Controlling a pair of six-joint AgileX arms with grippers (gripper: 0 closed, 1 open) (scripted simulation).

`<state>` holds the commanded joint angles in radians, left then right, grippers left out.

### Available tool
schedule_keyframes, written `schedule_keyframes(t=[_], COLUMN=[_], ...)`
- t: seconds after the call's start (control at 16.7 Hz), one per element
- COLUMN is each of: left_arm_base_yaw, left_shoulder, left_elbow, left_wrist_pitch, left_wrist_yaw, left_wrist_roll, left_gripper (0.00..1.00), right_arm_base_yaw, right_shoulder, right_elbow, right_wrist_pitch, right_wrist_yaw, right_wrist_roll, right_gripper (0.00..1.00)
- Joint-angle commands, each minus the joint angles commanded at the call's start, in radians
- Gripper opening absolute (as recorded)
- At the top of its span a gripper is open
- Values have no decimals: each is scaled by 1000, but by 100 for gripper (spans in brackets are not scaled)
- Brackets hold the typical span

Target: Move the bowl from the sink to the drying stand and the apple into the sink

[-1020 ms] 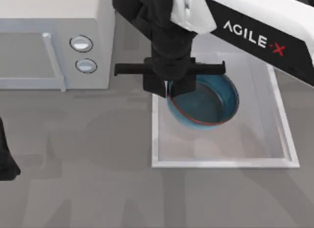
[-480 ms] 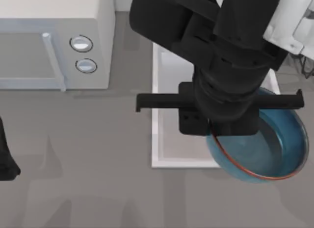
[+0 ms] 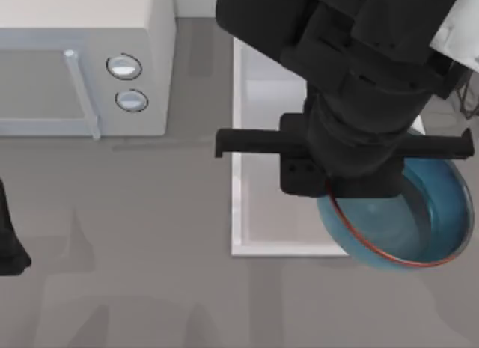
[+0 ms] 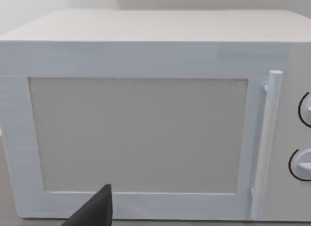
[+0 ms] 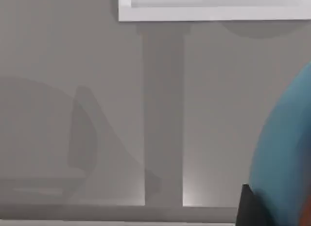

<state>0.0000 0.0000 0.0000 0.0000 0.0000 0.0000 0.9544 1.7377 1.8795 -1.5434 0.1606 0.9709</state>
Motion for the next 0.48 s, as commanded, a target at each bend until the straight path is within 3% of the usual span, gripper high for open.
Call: schedule_keyframes(t=[0.18,0.48], left_arm_base_yaw=[0,0], left_shoulder=[0,0], left_elbow=[0,0], left_wrist_pitch=[0,0], left_wrist_yaw=[0,0], left_wrist_roll=[0,0], left_gripper=[100,100], right_arm_base_yaw=[-110,-406], right_shoulder=[-47,-117], right_elbow=[-31,-172], right_wrist_pitch=[113,425], right_wrist_yaw=[-47,-164], right_wrist_roll=[-101,-318], right_gripper=[0,0])
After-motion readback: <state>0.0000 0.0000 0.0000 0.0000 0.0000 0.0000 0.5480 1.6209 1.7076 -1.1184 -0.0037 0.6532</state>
